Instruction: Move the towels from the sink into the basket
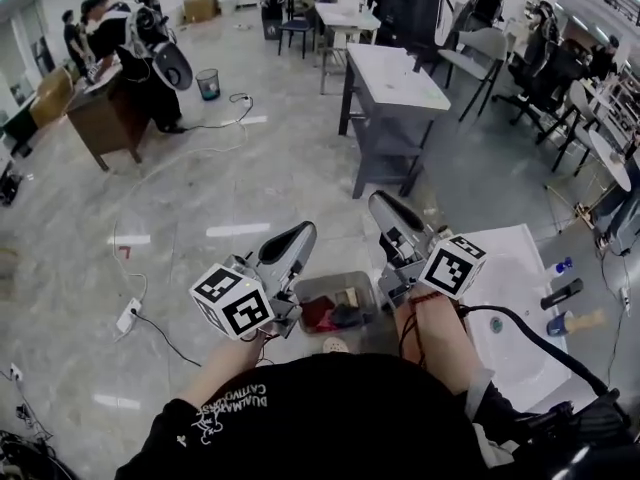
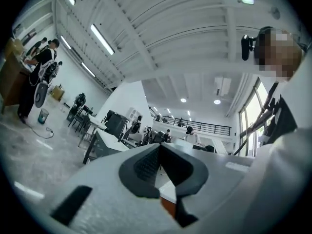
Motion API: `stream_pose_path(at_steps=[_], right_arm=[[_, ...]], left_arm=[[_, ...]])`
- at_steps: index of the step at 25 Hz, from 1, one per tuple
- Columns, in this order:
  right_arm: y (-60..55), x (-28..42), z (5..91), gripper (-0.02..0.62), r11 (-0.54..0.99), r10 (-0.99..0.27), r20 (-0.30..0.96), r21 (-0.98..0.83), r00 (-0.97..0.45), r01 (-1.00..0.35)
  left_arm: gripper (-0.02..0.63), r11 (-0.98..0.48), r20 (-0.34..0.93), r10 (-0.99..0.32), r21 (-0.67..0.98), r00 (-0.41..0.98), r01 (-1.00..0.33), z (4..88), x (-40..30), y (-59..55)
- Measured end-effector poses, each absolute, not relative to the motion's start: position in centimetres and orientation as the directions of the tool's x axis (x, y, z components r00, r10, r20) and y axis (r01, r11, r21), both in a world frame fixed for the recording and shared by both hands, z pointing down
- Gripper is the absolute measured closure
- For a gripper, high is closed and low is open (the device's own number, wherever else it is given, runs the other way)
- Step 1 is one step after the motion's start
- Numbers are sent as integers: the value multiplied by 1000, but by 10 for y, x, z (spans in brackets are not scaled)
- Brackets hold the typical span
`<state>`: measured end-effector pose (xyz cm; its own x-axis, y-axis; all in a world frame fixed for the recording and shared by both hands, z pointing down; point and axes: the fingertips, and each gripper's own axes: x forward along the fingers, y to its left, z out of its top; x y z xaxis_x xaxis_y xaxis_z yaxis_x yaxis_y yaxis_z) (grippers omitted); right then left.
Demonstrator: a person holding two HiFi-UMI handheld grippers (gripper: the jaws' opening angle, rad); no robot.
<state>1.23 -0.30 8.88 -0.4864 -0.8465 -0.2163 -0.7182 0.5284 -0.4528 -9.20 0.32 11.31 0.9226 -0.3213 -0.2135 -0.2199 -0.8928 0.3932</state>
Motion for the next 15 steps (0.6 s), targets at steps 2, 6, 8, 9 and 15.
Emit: stream_pose_path(at_steps=[2, 6, 8, 9, 15], right_arm=[[12, 3, 65, 481, 582, -813, -310, -445, -493, -681], [33, -10, 50, 580, 617, -786, -354, -475, -506, -627], [37, -13, 54, 594, 589, -808, -309, -457, -502, -666], [37, -14, 58, 594, 571, -821, -285, -451, -496, -686], [55, -17, 89, 594, 488, -871, -197, -459, -450, -742]], left_arm=[[603, -908, -216, -313, 353, 925, -225, 101, -98, 12], [603, -923, -240, -302, 316, 923, -220, 86, -107, 26], [603, -925, -245, -297, 313, 923, -215, 84, -110, 30], [603, -925, -244, -296, 314, 923, -214, 85, -112, 32], [603, -930, -236, -265, 318, 935, -183, 100, -115, 52]])
